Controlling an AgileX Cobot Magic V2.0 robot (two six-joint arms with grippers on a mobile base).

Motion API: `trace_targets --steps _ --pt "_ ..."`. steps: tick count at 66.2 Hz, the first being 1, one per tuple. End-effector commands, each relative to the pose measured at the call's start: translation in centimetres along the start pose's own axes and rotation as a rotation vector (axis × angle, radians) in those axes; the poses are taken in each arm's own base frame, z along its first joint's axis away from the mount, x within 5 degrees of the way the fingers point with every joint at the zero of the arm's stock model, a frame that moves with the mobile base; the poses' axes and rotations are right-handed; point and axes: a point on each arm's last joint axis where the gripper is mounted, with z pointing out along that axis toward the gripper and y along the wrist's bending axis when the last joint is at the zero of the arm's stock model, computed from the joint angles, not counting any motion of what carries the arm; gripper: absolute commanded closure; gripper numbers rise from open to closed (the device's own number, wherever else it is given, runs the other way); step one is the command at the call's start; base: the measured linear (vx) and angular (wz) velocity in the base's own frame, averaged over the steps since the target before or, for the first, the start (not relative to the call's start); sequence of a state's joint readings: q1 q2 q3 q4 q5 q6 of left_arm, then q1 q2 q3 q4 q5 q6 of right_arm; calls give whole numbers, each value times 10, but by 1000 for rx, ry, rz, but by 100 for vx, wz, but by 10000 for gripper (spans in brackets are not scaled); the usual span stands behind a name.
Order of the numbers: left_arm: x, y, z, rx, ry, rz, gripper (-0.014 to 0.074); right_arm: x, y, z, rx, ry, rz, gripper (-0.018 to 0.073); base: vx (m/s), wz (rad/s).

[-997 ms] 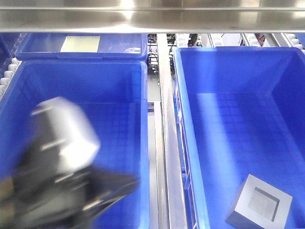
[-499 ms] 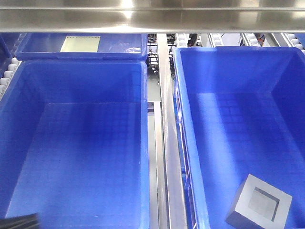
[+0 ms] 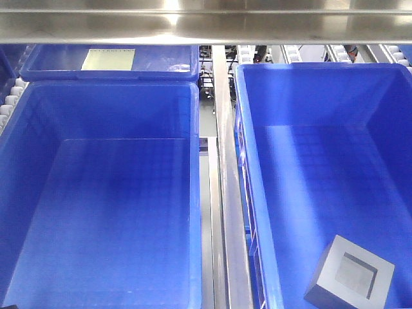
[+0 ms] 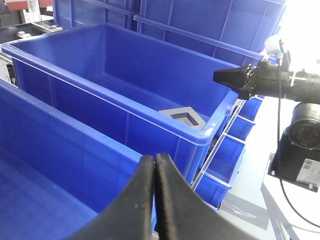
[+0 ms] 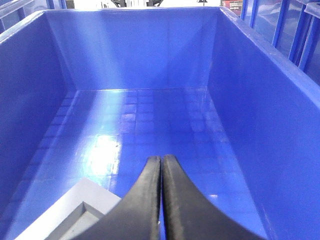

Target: Sort gray base to blue bin

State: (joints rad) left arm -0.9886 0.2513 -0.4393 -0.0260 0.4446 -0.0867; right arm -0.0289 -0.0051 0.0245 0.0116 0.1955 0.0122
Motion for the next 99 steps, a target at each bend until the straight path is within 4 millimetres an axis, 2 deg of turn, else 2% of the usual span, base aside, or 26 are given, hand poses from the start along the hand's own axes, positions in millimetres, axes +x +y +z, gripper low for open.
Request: trace_targets --steps 1,61,75,99 --pt "-13 -2 -1 13 -77 -9 604 -2 0 2 4 -22 -16 564 0 0" --pt "-14 -1 -2 -4 -87 48 604 -2 0 2 4 -22 -16 564 0 0" --pt "-6 12 -12 -247 -145 45 604 -2 0 2 4 -22 -16 564 0 0" --pt "34 32 -32 -857 -291 93 604 -2 0 2 4 -22 -16 564 0 0"
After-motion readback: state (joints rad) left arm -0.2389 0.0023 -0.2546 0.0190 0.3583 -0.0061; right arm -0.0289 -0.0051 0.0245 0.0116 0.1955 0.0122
